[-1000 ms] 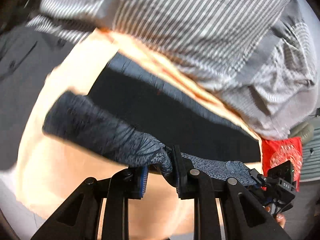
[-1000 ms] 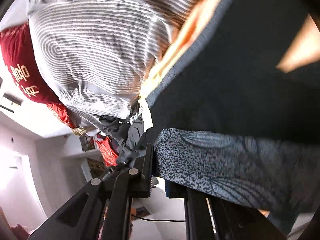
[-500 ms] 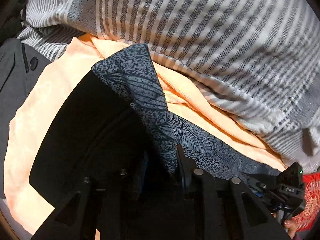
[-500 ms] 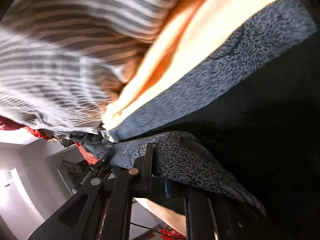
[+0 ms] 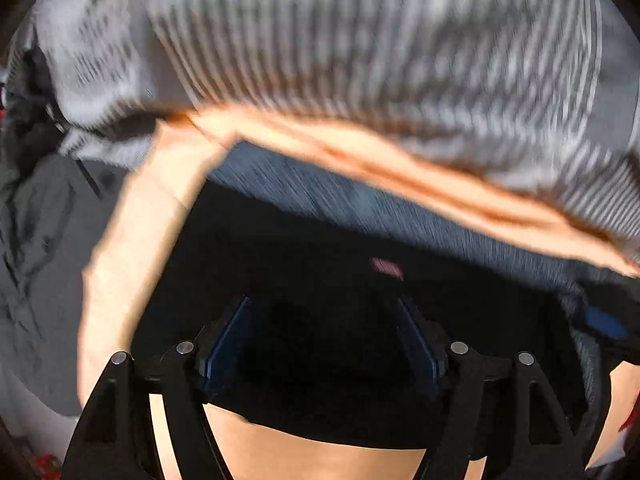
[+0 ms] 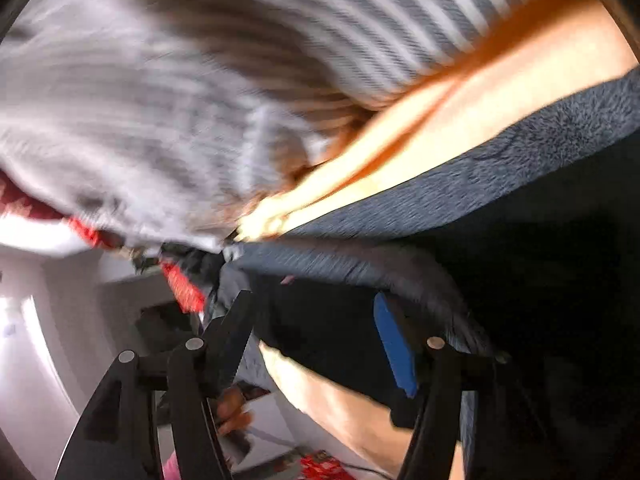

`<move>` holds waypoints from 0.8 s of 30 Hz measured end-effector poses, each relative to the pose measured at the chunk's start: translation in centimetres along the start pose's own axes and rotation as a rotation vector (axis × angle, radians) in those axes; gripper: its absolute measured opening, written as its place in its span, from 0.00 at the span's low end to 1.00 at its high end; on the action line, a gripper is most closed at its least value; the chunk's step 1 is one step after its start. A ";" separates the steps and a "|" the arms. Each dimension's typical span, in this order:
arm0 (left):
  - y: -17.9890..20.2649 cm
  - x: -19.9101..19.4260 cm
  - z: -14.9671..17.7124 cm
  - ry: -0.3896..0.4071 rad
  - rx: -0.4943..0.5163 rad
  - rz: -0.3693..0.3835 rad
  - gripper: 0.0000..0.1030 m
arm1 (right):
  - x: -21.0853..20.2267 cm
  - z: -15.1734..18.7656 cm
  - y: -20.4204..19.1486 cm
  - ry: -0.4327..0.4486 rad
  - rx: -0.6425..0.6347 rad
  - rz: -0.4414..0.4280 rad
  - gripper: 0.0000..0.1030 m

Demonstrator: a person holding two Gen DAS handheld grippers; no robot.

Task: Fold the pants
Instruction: 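Lift the waistband with both grippers and fold it over toward the trouser legs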

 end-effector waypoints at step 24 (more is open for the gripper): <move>11.9 -5.4 11.4 0.033 0.457 0.047 0.73 | -19.0 20.3 5.5 0.289 -0.022 0.373 0.66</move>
Point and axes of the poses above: each gripper's, at about its wrist camera, not at the fingertips, and x roughly the way its jaws point, y to its right, z to its underside, the point moved 3 cm from there along x, roughly the way its jaws point, and after that the axes turned 7 degrees about -z, right-handed, at the moved point
